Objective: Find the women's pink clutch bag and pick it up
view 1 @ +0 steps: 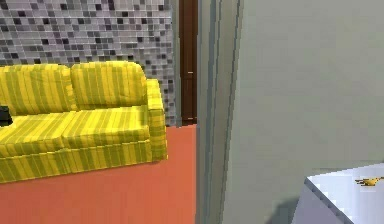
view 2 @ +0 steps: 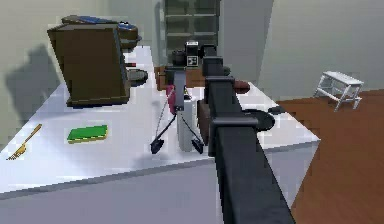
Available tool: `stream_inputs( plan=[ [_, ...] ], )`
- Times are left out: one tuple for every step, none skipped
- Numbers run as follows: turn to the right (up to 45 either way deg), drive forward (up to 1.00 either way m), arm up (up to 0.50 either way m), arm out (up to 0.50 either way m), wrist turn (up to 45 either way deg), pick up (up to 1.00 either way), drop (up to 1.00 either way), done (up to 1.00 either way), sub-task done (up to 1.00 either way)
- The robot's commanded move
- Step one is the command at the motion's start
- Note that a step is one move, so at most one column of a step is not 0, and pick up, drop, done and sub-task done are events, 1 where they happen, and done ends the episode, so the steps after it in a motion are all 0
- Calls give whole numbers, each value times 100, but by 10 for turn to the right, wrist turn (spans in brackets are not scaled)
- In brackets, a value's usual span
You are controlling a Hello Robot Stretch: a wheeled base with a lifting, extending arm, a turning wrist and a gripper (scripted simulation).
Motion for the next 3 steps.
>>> stream_inputs(
  plan=[
    [0,0,0,0,450,0,0,0,0],
    [0,0,0,0,450,0,0,0,0],
    [0,0,0,0,450,0,0,0,0]
  ],
)
